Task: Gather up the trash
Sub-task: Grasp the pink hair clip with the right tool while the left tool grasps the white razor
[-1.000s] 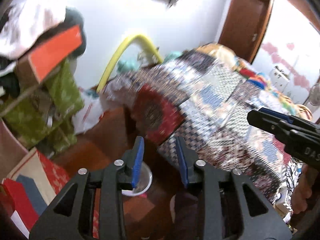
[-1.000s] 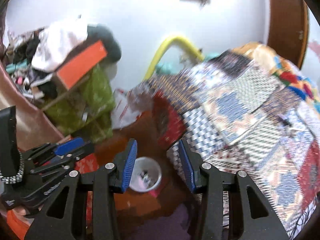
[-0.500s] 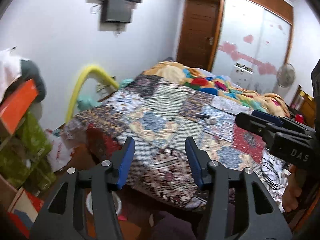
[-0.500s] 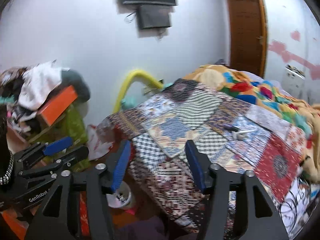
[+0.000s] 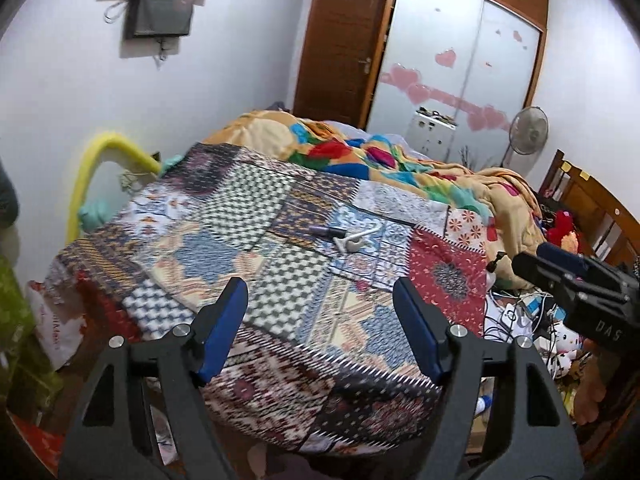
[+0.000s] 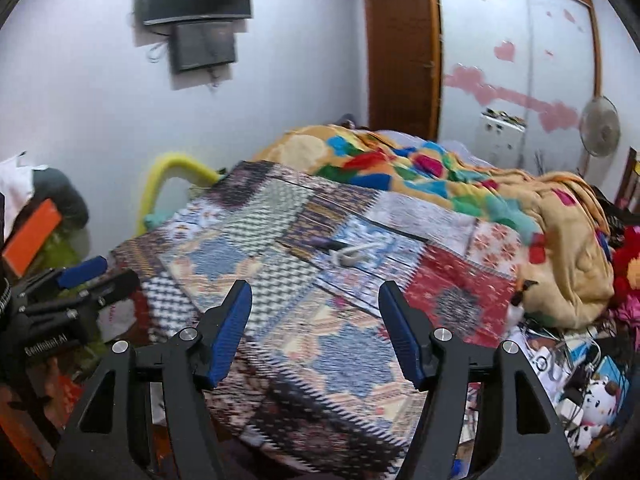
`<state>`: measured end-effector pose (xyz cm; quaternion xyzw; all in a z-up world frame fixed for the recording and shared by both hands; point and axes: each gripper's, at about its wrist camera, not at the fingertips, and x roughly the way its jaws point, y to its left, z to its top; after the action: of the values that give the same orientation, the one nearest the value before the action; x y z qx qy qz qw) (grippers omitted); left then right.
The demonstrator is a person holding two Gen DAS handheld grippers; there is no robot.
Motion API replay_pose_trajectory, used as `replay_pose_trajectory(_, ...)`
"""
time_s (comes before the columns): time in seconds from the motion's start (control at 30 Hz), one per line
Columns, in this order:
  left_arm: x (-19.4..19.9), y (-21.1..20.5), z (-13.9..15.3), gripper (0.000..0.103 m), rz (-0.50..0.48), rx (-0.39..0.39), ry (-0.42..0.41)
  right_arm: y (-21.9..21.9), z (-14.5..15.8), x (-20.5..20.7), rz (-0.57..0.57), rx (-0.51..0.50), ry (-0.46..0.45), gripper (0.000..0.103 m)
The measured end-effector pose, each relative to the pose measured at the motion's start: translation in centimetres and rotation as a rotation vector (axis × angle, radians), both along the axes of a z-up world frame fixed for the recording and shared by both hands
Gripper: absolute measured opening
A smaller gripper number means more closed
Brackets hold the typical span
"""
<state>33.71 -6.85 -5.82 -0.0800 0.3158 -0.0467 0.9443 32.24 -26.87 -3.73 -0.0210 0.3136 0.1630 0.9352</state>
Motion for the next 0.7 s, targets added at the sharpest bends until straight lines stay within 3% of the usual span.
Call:
replay_pose_trajectory(0.2, 5.2, -1.9, -2.4, 0.077, -0.024, 0.002, 0.04, -2.7, -2.5, 2.8, -0.052, -0.023, 0.036, 0.062)
replay_pose_trajectory(0.43, 10.7, -3.8, -6.1, 0.082, -0.046, 0.063, 0.064, -3.9, -7.8, 7.8, -0.077, -0.024, 0.165, 0.062)
replay_pose_trajectory(0.7, 15.8, -4.3, -10.6, 0.084, -0.1, 0.024, 0.107, -2.1, -15.0, 13.3, -0.005, -0.045, 0.303, 0.062)
